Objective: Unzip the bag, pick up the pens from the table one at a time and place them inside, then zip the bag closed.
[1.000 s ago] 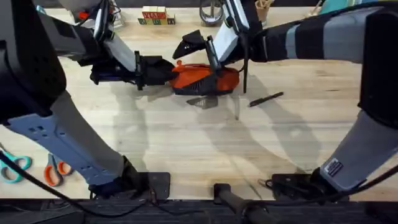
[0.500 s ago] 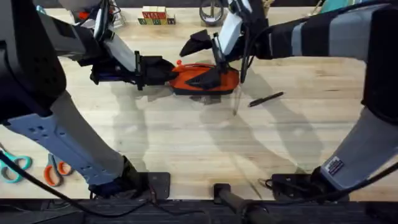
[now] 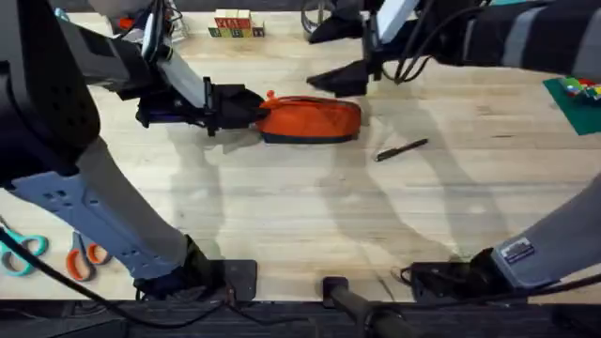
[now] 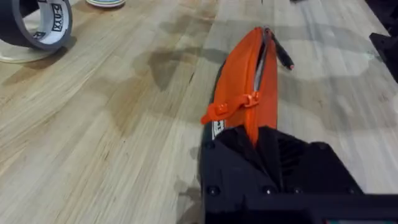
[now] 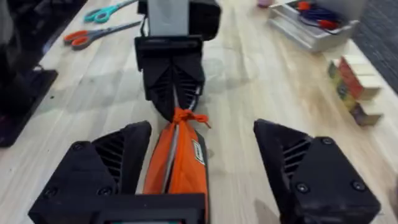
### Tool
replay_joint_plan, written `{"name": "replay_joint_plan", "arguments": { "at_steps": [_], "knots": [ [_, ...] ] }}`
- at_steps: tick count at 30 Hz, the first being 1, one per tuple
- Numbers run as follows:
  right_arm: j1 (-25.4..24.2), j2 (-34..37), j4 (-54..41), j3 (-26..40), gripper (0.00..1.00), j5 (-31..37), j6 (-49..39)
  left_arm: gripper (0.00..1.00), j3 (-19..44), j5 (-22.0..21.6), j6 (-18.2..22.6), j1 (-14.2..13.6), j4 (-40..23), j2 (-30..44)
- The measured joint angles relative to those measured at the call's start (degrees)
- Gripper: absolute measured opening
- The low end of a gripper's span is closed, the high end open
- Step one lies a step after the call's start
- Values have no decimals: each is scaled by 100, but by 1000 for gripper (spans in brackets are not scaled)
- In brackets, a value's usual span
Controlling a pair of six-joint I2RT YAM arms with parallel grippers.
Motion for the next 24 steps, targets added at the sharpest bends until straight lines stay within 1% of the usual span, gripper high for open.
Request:
{"name": "replay_joint_plan", "arguments": {
  "at_steps": [3,6,14,18,24],
  "knots": [
    [-219,-155,-230,0,996,2,144,40,0,0,0,0,0,0],
    [-411,-326,-648,0,996,2,213,40,0,0,1,0,0,0],
    [-816,-607,-2117,0,995,108,306,40,0,0,1,0,0,0],
    [-1032,-809,-3095,0,995,506,208,40,0,0,1,0,0,0],
    [-1160,-1219,-4463,0,995,1295,-392,40,0,0,1,0,0,0]
  ]
}}
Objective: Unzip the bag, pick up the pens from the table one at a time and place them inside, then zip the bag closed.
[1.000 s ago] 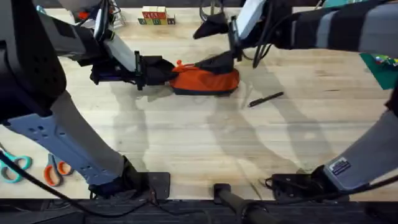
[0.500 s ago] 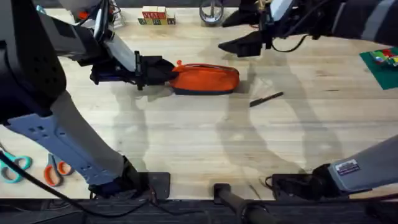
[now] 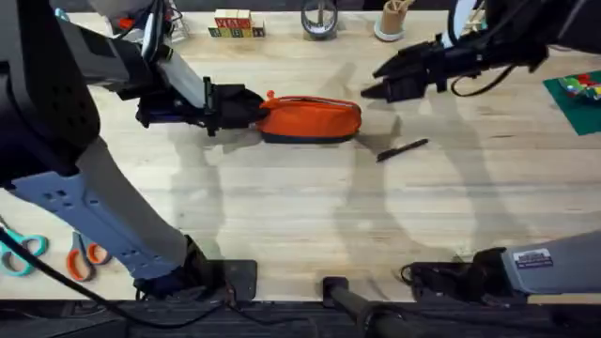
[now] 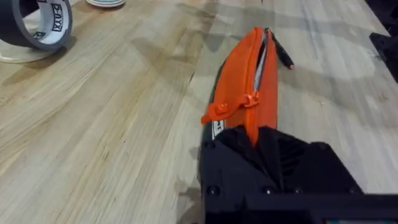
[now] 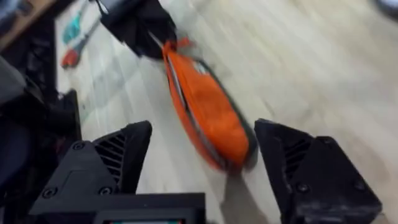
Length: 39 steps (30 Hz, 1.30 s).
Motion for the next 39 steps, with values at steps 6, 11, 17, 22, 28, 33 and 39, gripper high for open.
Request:
{"name": "replay_joint_plan", "arguments": {
  "at_steps": [6,11,17,22,28,33,39],
  "knots": [
    [0,-491,-992,0,996,790,-385,40,0,0,0,0,0,0],
    [0,-842,-1701,0,996,1481,-486,40,0,0,0,0,2,0],
    [0,-1100,-2050,0,996,1973,-509,40,0,0,0,0,2,0],
    [0,-1146,-2070,0,996,2098,-525,40,0,0,0,0,0,0],
    [0,-1146,-2070,0,996,2141,-526,41,0,0,-2,0,0,0],
    [0,-1146,-2072,0,995,2145,-526,444,2,4,20,0,15,0],
    [0,-1145,-2072,0,995,2161,-526,991,4,4,20,0,9,0]
  ]
}}
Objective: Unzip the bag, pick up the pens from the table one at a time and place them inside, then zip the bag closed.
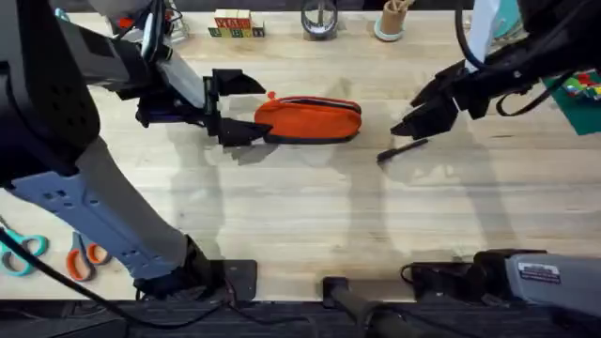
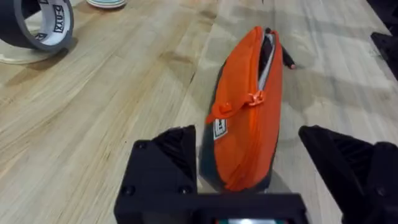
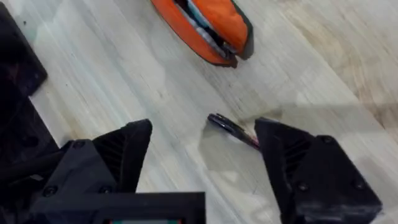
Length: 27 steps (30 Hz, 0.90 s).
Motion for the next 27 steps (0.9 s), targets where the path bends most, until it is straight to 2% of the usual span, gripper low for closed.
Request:
{"name": "replay_joint_plan", "arguments": {
  "at_steps": [14,18,27],
  "knots": [
    [0,-1,2,0,995,2,0,993,13,-10,4,0,-87,0],
    [0,0,27,0,996,2,0,993,177,-204,3,0,-375,0],
    [0,1,28,0,996,2,0,995,1214,-928,0,0,-1637,0]
  ]
}}
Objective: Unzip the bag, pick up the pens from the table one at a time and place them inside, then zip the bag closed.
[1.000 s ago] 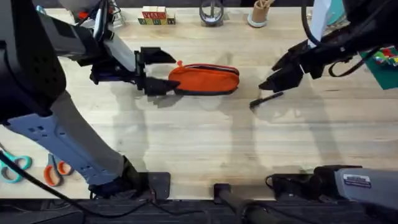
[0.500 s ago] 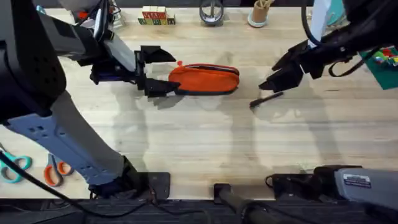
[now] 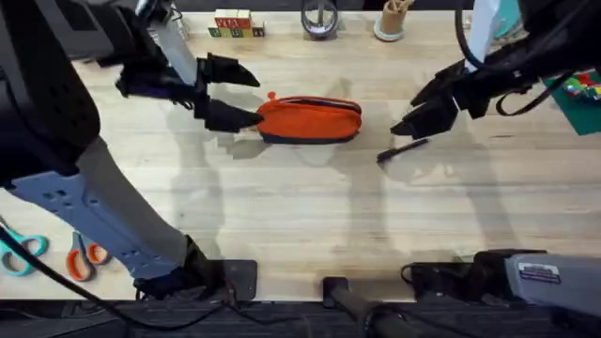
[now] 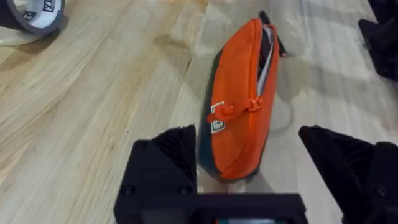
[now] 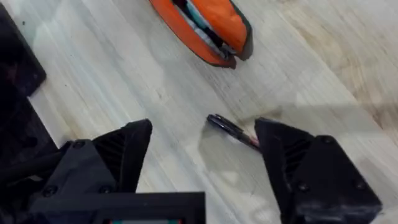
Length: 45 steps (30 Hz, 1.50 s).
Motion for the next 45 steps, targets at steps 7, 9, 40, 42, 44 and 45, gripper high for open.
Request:
{"name": "replay_joint_plan", "arguments": {
  "at_steps": [7,9,40,42,44,45],
  "knots": [
    [0,-2,0,0,996,2,0,995,1014,-546,4,0,-1047,0],
    [0,-2,0,0,996,8,0,996,1293,-671,3,0,-1305,0],
    [0,0,2,0,996,19,0,999,2280,-1577,-2246,0,-2490,-45],
    [0,-2,2,0,996,17,0,999,2280,-1677,-2354,0,-2492,-168],
    [0,-1,1,0,995,17,0,999,2280,-1761,-2439,-2,-2490,-361],
    [0,-1,0,0,995,19,0,999,2280,-1829,-2495,-10,-2490,-485]
  ]
}}
